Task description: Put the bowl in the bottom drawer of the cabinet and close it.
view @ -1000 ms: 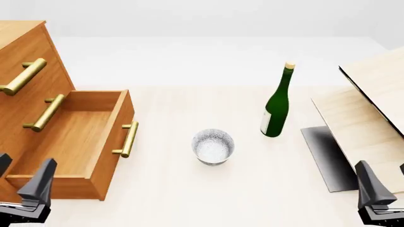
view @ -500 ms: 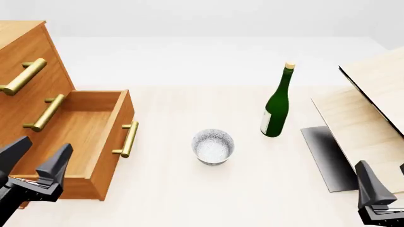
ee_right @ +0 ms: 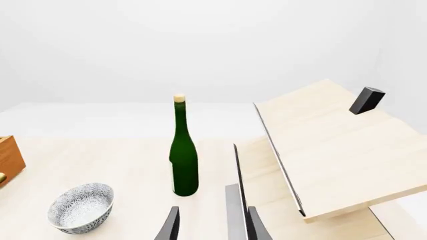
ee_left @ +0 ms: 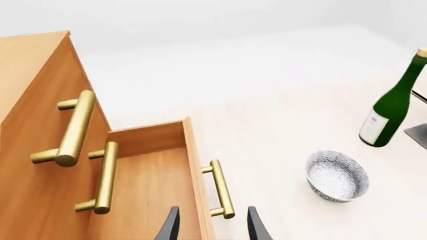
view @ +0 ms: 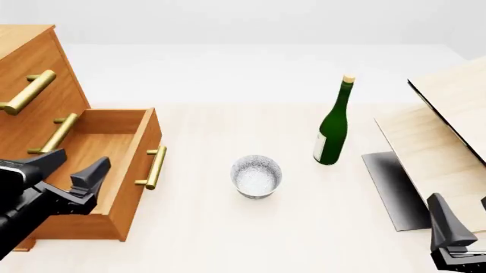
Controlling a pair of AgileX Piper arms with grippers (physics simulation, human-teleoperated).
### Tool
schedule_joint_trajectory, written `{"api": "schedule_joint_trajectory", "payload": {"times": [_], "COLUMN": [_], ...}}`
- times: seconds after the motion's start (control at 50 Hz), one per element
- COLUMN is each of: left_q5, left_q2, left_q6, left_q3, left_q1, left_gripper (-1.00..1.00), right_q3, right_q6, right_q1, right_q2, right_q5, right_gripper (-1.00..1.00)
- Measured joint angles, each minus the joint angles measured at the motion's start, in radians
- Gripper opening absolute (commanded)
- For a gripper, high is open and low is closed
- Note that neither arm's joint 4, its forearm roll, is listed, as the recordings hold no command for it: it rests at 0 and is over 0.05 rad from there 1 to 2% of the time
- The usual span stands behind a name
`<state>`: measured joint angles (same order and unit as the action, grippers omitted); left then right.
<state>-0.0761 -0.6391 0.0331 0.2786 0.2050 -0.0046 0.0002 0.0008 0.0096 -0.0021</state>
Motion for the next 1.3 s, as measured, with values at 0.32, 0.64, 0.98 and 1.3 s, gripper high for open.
{"api": "schedule_joint_trajectory", "payload": {"times": [0.32, 0.64, 0.98, 1.3], "left_q5": [0.038, 0.084, 0.079, 0.063], "left_q2": [-0.113, -0.185, -0.287, -0.375], "left_q6": [-0.037, -0.061, -0.077, -0.102], "left_q3": [0.069, 0.109, 0.124, 0.123], "left_q1": [0.012, 0.002, -0.027, -0.038], "left_gripper": [1.0, 1.0, 1.0, 1.0], "right_q3": [0.0, 0.0, 0.0, 0.0], "right_q6": [0.0, 0.0, 0.0, 0.0], "right_q1": [0.0, 0.0, 0.0, 0.0], "right_q2": [0.0, 0.0, 0.0, 0.0], "right_q5": [0.0, 0.0, 0.0, 0.0], "right_gripper": [1.0, 1.0, 1.0, 1.0]}}
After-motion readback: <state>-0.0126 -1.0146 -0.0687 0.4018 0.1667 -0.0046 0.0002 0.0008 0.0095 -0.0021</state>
